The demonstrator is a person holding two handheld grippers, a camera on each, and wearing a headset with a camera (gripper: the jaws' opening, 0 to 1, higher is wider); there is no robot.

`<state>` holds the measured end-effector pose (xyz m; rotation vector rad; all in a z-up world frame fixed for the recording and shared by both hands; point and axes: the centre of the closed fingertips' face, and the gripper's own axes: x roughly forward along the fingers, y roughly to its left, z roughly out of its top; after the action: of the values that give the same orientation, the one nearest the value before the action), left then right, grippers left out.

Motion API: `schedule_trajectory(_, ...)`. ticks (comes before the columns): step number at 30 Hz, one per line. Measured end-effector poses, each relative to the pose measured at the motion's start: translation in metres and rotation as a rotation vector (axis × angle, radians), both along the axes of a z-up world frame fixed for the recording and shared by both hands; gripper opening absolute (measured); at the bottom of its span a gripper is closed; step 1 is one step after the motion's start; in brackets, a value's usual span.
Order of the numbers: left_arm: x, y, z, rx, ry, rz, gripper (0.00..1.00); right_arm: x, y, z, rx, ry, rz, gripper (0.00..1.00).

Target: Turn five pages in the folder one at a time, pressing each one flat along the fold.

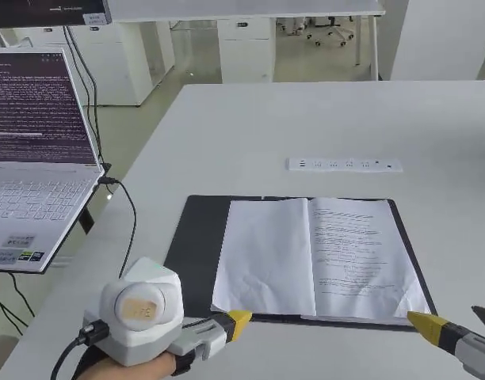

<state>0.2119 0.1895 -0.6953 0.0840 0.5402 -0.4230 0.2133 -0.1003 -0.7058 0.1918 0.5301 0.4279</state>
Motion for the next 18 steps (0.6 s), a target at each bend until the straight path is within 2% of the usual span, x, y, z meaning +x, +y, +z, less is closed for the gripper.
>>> schedule_trajectory(9,0.009,-0.023,-0.012,0.014,0.011,-0.029,0.73,0.008,-0.001,-0.011,-0.005,0.016,0.022,0.67)
schedule_trajectory(14,0.018,-0.045,-0.024,0.028,0.031,-0.074,0.73,0.009,-0.003,-0.012,0.006,0.016,0.023,0.67)
schedule_trajectory(18,0.03,-0.071,-0.033,0.035,0.043,-0.124,0.72,0.01,-0.005,-0.013,0.014,0.015,0.027,0.66)
